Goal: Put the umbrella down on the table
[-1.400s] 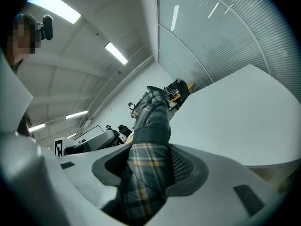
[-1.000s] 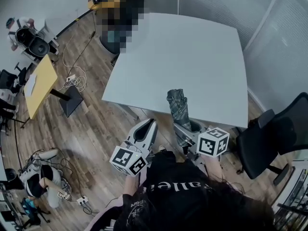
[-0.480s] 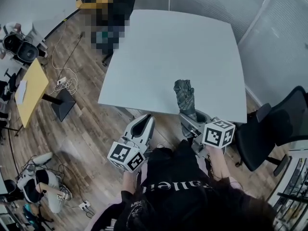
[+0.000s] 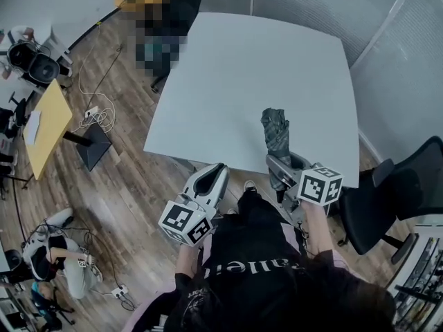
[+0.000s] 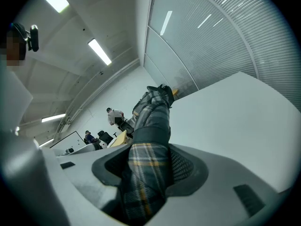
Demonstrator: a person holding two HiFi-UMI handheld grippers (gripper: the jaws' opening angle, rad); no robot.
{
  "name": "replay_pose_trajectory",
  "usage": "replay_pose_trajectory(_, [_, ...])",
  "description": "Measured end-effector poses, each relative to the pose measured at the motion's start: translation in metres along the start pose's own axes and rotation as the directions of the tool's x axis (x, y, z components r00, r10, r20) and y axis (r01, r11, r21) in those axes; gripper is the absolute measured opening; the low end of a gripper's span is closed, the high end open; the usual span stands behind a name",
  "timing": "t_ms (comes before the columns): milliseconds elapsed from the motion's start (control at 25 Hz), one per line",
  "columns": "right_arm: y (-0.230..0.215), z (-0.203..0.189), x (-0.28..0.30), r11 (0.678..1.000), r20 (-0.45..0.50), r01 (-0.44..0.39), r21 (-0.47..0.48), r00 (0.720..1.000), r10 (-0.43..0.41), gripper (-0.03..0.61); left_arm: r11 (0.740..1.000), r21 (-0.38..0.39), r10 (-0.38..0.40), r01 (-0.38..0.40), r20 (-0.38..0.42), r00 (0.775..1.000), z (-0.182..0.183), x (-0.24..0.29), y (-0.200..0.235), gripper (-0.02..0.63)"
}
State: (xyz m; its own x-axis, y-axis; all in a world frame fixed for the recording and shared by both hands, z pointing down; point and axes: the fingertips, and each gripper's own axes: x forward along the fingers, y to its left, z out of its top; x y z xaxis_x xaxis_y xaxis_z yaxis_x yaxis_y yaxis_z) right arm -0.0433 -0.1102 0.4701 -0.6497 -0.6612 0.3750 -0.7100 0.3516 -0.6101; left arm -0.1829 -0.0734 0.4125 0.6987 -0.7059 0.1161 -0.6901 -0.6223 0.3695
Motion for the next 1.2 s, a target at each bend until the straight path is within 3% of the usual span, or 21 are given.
replay_pose_trajectory(320, [-0.038,0.032,0.040,1.000,-0.041,0.017,-0.005,0.999,-0.018,0.222,0.999,-0.003,0.046,-0.046,-0.014,0.999,0.013,0.034,0.032,0.046])
replay_pose_trajectory(600, [-0.100,0.069,0.072,0.999,-0.081,0.050,-0.006,0.995,-0.050,0.222,0.997,0.000,0.072,-0.072,-0.009,0.997,0.029,0.089,0.058,0.046])
replay_pose_trajectory(960, [-0.191,0.108,0.107,0.990,-0.123,0.140,-0.014,0.982,-0.141,0.222,0.998,0.001,0.067,-0.067,-0.054,0.996,0.036,0.143,0.069,0.044])
replay_pose_trajectory(1200, [-0.264,0.124,0.133,0.967,-0.136,0.249,-0.047,0.958,-0.253,0.222,0.999,0.004,0.046,-0.046,-0.084,0.995,0.035,0.180,0.074,0.044])
